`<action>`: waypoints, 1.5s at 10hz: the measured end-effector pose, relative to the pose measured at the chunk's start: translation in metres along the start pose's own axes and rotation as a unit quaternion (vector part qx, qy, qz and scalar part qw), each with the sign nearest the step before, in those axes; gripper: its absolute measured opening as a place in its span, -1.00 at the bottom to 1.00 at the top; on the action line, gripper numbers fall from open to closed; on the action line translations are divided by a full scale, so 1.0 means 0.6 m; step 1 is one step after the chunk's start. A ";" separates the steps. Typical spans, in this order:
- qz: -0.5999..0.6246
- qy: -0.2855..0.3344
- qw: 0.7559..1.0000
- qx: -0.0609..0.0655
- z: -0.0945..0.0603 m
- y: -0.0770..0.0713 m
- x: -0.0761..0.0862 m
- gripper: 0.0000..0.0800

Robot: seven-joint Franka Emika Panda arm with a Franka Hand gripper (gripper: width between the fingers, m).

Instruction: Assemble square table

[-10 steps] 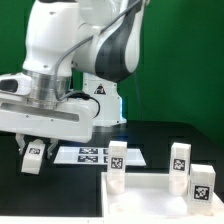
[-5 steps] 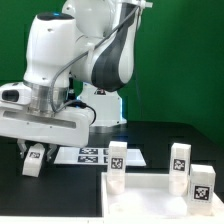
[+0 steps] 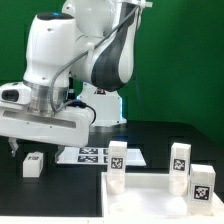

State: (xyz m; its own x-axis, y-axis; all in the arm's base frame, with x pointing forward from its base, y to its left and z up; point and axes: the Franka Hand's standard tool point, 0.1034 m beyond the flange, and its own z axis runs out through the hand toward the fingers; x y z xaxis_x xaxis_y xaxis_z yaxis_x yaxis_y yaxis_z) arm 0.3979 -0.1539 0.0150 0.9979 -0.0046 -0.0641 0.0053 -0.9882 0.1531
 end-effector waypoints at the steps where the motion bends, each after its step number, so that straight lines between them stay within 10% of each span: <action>1: 0.016 -0.023 0.999 0.017 0.001 -0.013 -0.004 0.61; 4: -0.007 -0.109 0.992 0.059 -0.043 -0.035 0.037 0.62; 6: -0.029 -0.163 0.984 0.061 -0.065 -0.006 0.070 0.62; 8: -0.027 -0.236 0.970 0.056 -0.057 0.020 0.079 0.62; 10: 0.041 -0.351 0.935 0.005 -0.044 0.024 0.070 0.62; 11: 0.035 -0.364 0.931 -0.002 -0.036 0.026 0.080 0.62; 13: 0.035 -0.360 0.932 -0.002 -0.037 0.026 0.082 0.62; 15: -0.022 -0.370 0.928 0.027 -0.060 0.010 0.093 0.62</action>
Offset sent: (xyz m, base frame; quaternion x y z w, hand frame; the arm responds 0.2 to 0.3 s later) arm 0.0238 0.0078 0.0262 0.0101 -0.2283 -0.0512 0.9722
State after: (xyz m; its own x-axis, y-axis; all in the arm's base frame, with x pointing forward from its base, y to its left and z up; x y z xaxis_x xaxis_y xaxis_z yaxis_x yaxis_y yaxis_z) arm 0.4561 -0.1545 0.0476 0.6796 -0.0469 -0.7320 0.0223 -0.9962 0.0846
